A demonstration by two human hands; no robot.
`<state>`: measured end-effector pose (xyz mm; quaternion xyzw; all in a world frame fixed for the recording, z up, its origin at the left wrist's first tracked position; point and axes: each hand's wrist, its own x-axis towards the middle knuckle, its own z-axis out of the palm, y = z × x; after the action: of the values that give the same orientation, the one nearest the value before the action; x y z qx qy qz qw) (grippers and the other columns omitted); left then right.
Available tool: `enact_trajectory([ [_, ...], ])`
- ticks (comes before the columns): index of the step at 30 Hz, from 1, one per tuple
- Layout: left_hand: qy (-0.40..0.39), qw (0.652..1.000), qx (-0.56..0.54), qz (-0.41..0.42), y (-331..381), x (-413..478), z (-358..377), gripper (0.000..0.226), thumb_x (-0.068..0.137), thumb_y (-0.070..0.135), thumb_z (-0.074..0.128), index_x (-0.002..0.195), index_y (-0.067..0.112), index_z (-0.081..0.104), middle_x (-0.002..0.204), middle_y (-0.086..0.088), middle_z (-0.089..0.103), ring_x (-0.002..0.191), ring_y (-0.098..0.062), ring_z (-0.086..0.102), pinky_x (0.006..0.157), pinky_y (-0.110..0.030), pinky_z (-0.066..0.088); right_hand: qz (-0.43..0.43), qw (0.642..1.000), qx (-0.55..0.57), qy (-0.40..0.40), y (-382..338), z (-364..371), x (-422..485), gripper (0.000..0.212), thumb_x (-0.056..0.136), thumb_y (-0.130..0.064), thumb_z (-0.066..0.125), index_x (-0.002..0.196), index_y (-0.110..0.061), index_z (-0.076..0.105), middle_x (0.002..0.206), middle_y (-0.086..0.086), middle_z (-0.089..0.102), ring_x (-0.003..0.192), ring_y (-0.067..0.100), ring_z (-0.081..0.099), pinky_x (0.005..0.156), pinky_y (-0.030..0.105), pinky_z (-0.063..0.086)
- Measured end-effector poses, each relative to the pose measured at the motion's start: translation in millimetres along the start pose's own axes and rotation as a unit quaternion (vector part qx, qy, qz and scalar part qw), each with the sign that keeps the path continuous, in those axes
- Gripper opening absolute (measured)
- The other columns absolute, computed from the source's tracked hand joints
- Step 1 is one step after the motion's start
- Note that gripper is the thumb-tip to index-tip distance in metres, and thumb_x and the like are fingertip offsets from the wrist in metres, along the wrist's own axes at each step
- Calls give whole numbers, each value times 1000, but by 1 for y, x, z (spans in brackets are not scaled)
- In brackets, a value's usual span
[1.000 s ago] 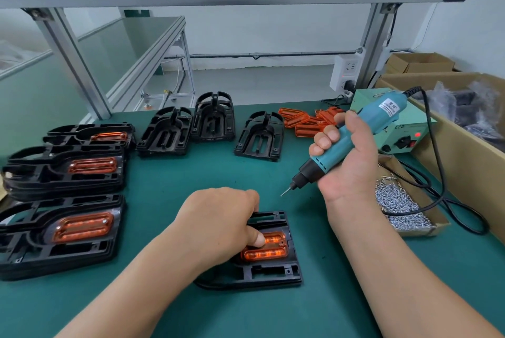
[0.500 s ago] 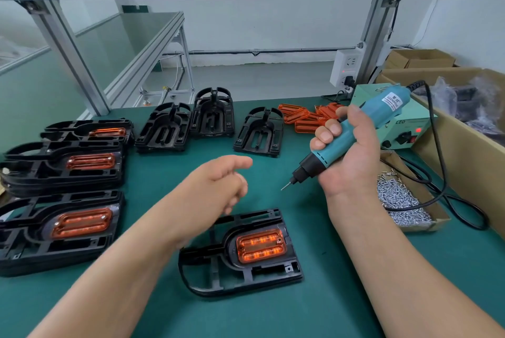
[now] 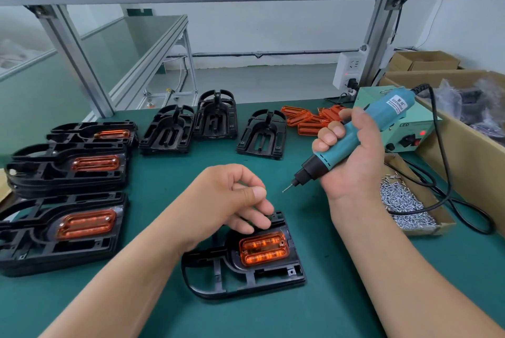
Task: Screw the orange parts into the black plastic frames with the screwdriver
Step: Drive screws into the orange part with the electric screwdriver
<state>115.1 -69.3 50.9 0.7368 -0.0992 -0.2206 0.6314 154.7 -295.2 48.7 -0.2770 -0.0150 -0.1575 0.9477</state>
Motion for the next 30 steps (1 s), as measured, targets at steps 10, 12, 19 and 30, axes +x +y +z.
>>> enact_trajectory([
  [10,6,999,25,18,-11,4,10,14,98,6,71,104,17,78,98,-7,81,93,-23,80,78,-30,65,-8,998,53,-44,-7,9,-5,17,102,-26,57,91,-13,59,70,-3,45,58,10,46,54,22,43],
  [12,-2,999,33,24,-12,3,11,17,98,7,70,101,22,79,100,-5,81,95,-22,79,77,-27,64,-9,997,51,-50,-6,11,-6,17,102,-27,57,91,-13,59,69,-3,46,57,10,46,53,22,43],
  [19,-13,998,40,54,-12,5,15,19,101,5,65,114,18,68,102,-6,80,95,-22,79,74,-26,62,11,998,28,-63,0,14,-13,17,102,-26,55,93,-13,59,69,-2,45,56,11,44,52,23,41],
  [30,-20,997,38,63,-12,4,16,20,104,3,60,115,17,67,102,-7,80,96,-23,79,76,-26,62,6,997,26,-72,0,14,-13,18,103,-26,53,92,-13,58,69,-2,45,56,11,45,51,23,41],
])
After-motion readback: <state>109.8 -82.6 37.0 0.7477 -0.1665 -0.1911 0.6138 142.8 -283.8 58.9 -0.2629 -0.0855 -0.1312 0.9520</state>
